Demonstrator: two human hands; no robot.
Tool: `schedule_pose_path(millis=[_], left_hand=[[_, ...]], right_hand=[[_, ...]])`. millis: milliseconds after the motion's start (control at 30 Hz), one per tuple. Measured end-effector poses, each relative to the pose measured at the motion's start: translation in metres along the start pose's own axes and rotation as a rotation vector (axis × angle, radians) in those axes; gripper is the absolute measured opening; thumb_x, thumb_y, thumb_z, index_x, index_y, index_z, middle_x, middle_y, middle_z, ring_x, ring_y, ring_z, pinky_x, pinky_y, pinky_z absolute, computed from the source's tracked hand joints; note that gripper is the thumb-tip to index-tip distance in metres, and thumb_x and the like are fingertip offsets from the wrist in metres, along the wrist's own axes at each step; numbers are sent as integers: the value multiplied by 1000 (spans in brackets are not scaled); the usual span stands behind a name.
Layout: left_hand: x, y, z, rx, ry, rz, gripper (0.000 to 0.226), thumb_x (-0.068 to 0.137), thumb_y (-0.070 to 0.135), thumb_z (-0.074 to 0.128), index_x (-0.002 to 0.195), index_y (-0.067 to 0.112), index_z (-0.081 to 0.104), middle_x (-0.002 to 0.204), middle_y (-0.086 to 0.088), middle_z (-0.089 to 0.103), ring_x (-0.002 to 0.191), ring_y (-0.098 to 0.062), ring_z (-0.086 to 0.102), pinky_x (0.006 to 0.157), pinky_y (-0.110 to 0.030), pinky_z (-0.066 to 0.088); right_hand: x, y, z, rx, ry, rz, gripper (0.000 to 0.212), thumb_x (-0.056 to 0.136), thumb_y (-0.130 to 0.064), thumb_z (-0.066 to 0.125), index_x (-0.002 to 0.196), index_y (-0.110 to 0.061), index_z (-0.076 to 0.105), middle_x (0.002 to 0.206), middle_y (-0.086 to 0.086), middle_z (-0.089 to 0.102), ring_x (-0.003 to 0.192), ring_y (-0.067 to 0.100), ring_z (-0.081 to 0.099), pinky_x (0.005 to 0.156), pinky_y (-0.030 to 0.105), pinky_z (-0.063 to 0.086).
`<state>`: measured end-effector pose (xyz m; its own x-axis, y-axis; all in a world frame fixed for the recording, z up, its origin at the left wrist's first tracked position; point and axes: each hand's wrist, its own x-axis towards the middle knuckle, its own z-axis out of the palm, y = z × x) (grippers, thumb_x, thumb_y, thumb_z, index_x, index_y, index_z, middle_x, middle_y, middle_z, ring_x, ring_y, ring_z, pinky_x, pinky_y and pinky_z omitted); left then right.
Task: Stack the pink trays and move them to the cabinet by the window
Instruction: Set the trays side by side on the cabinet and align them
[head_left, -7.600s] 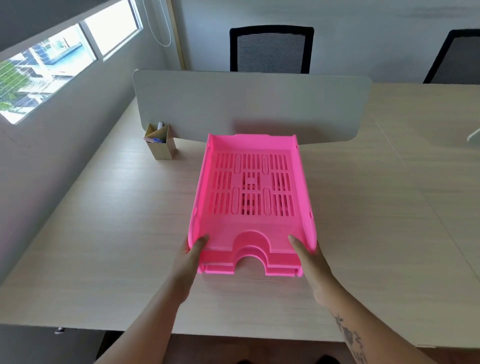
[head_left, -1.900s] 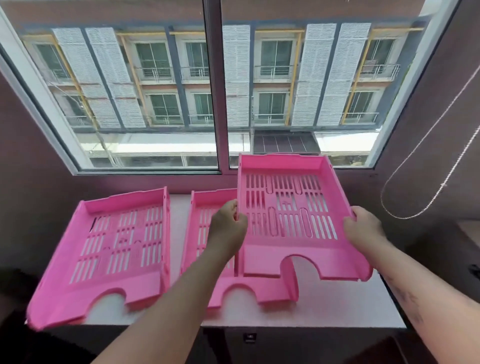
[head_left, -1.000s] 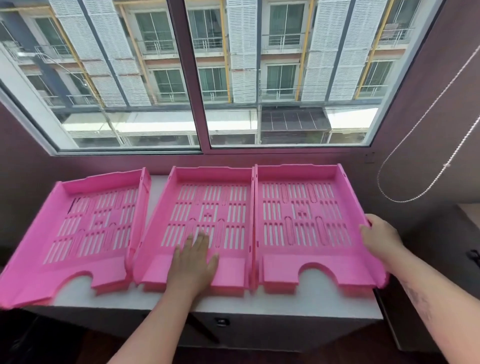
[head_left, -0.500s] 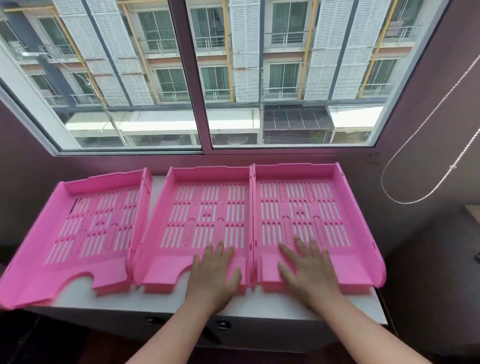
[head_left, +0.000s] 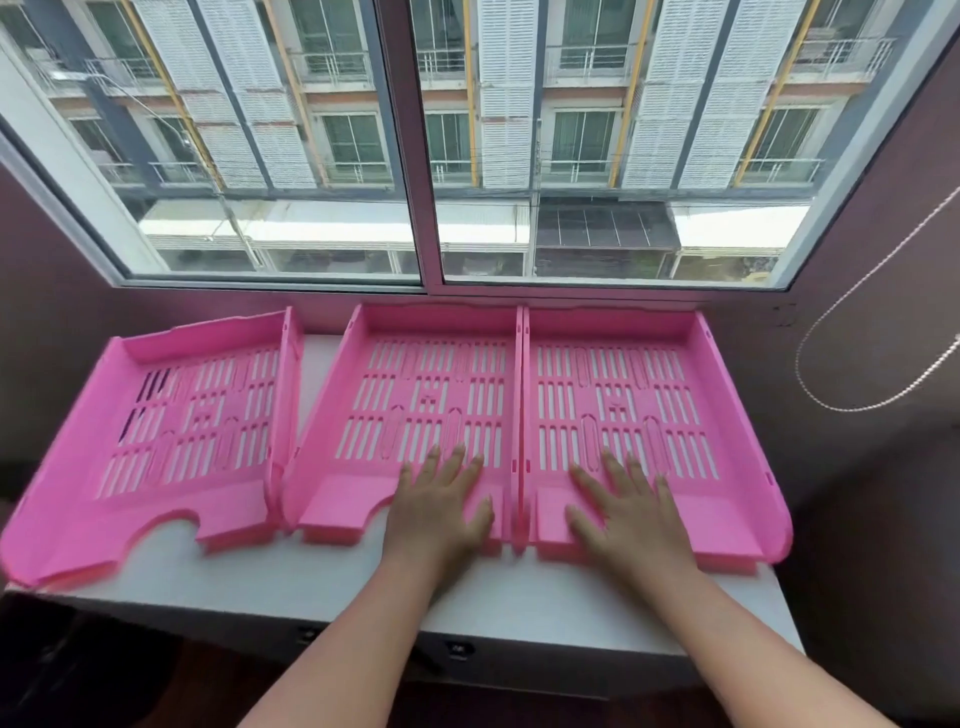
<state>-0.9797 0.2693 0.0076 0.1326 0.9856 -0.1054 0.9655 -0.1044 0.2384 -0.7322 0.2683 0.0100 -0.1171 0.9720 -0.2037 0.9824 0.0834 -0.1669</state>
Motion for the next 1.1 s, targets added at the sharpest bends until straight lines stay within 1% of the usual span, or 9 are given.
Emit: schedule_pose_path(millis=[133, 200, 333, 467, 533, 600, 733, 867, 1100], left_hand=[[2, -2, -10, 52, -101, 56, 74, 89, 68, 12, 156, 36, 14, 166, 4, 8, 153, -23, 3, 123, -55, 7], [-3, -7, -23, 48, -63, 108, 74, 91, 69, 17, 155, 33, 21, 166, 1, 15, 153, -24, 8, 123, -53, 8], [-16, -50, -68, -139, 394, 80, 57, 92, 50, 39, 136, 17, 54, 143, -8, 56, 137, -28, 44, 113, -49, 35], [-23, -133, -101, -312, 639, -276, 49, 95, 47, 34, 126, 15, 54, 126, -9, 62, 115, -24, 53, 89, -37, 43], [-26, -176, -103, -387, 494, -447, 59, 94, 52, 25, 138, 19, 46, 143, -7, 53, 129, -26, 47, 102, -45, 42], [-26, -210, -96, -343, 279, -444, 61, 97, 52, 21, 149, 24, 35, 159, -2, 36, 144, -26, 33, 116, -52, 28], [-23, -240, -72, -166, -15, -431, 64, 94, 64, 8, 155, 43, 10, 167, 0, -4, 152, -29, -6, 118, -53, -6], [-29, -245, -58, -81, 22, -350, 74, 85, 74, 2, 153, 47, 11, 166, -1, -8, 151, -25, -13, 115, -47, -13], [-17, -266, -63, -41, 3, -146, 70, 85, 76, 18, 151, 53, 12, 167, 2, -2, 153, -21, -6, 120, -49, -3]], right_hand=[[0, -6, -13, 57, -89, 30, 68, 88, -71, 16, 151, -48, 7, 164, -3, -3, 151, 25, -5, 118, 53, -4], [-1, -20, -28, 148, 41, 51, 65, 91, -65, 22, 151, -40, 24, 164, 1, 16, 151, 26, 10, 119, 54, 5], [7, -82, -57, 136, 376, -114, 61, 90, -52, 31, 139, -21, 49, 144, 9, 50, 136, 28, 40, 115, 53, 23], [20, -163, -51, 86, 264, -232, 59, 91, -52, 36, 145, -27, 41, 151, 5, 42, 142, 25, 32, 119, 52, 15], [28, -195, -34, 97, 144, -191, 62, 92, -57, 33, 150, -35, 28, 159, 3, 29, 148, 27, 19, 120, 53, 10], [36, -213, -15, 120, 36, -99, 64, 92, -61, 28, 152, -40, 17, 164, 3, 15, 150, 32, 8, 120, 54, 6], [43, -223, 14, 58, -60, 30, 68, 90, -67, 17, 153, -44, 7, 166, 2, -1, 150, 36, -3, 117, 60, -1], [41, -225, 22, -20, -31, 44, 74, 82, -72, 3, 152, -46, 2, 165, 1, -4, 150, 36, -5, 117, 59, -1], [40, -227, 25, -56, -12, 59, 71, 84, -71, 4, 151, -48, -1, 165, -2, -5, 150, 33, -4, 118, 55, 0]])
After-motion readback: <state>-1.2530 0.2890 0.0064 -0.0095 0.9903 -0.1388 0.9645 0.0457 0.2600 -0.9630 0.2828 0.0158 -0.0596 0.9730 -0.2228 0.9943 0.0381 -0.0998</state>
